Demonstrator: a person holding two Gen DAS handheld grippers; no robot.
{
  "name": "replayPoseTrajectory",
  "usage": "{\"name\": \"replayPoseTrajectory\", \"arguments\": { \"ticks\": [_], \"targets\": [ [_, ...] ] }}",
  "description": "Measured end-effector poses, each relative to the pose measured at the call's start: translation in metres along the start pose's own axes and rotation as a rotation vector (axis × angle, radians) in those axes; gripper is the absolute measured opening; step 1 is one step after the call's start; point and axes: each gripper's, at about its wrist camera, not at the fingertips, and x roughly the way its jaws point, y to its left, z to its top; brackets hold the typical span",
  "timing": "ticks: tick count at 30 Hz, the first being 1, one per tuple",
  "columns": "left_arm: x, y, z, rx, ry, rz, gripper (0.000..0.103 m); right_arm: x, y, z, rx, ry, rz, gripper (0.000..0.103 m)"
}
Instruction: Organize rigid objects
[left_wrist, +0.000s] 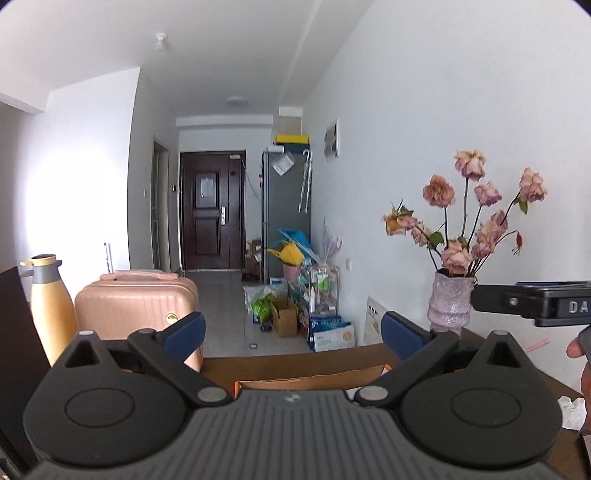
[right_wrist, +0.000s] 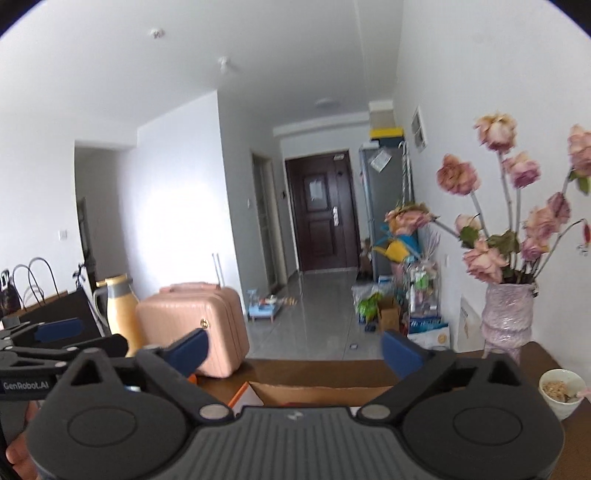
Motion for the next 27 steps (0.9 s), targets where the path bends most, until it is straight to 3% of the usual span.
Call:
{"name": "replayPoseTrajectory", "arguments": {
  "ticks": [5,9,27],
  "targets": [
    [-0.030,0.001,-0.015,-0.003,-0.020,0.011,0.103,-0.035,0.009,-0.018,-0.023,-0.033,-0.009,0.103],
    [-0.050,0.002,-0.037,-0.004,0.014,0.023,0.103,-0.063,0.016,-0.040,-0.048,-0.044,-0.027,0.103],
    [-0.166,-0.005,-0.165,0.030,0.036,0.068,0.103,-0.156,0.032,-0.181,-0.001,0.048,-0.101,0.103]
  ]
}}
